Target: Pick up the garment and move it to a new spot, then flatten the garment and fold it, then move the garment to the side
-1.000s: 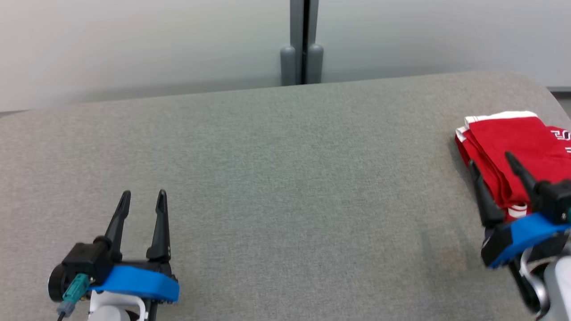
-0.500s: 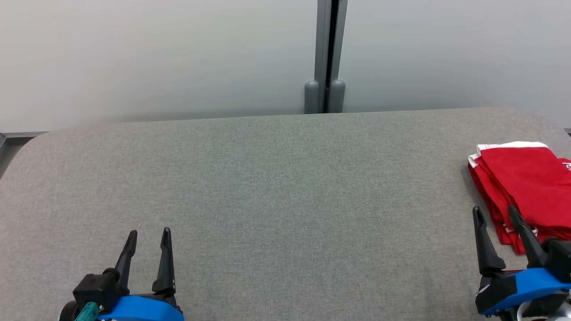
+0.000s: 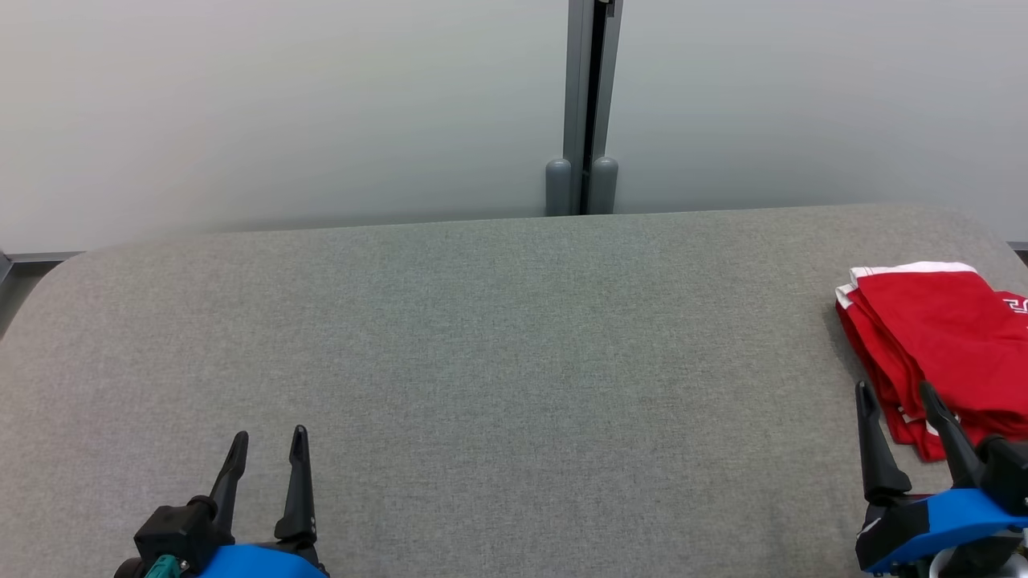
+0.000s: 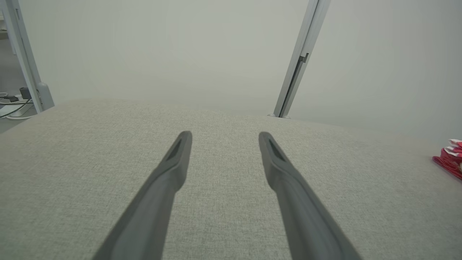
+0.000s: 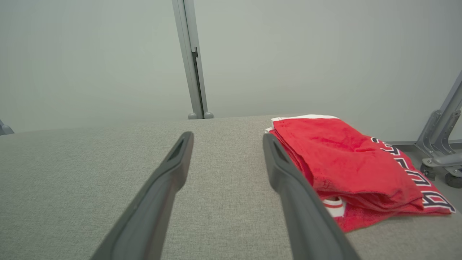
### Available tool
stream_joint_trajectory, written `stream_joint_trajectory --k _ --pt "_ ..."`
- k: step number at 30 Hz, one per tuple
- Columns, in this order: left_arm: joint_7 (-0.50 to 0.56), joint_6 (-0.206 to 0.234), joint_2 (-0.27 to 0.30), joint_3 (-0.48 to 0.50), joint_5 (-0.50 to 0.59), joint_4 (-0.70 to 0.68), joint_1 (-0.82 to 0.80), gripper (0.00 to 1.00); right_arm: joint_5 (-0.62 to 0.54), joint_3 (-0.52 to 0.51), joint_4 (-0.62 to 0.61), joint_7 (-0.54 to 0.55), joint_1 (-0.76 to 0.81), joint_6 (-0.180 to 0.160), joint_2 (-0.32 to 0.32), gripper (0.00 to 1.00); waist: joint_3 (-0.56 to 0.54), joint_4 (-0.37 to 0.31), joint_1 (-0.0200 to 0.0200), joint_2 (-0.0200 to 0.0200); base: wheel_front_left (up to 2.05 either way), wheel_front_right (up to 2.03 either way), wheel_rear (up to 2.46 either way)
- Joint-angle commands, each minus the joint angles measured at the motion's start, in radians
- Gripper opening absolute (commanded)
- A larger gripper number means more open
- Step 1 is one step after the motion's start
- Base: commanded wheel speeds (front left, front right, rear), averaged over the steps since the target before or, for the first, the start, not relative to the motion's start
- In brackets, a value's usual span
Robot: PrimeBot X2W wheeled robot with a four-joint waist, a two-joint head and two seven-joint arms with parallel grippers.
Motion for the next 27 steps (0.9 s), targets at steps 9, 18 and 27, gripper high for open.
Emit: stream_joint_trajectory --k 9,18,27 --pt "-0.004 -0.009 -0.004 0.006 0.006 0.007 0.008 1.00 -0.004 0.009 0.004 0.005 0.014 0.000 0.010 1.00 -0.003 -0.005 0.0000 0.0000 0.00 0.00 0.00" --pt "0.005 -0.008 -0.007 0.001 -0.004 0.025 0.009 0.00 -0.002 0.016 0.029 0.009 0.008 0.000 0.014 0.00 -0.006 -0.005 0.0003 0.0000 0.00 0.00 0.00" --pt "0.048 -0.009 -0.015 0.025 -0.142 0.024 0.000 0.00 0.152 0.011 0.061 0.035 -0.010 0.000 0.019 0.00 -0.005 -0.004 0.0003 0.0000 0.00 0.00 0.00"
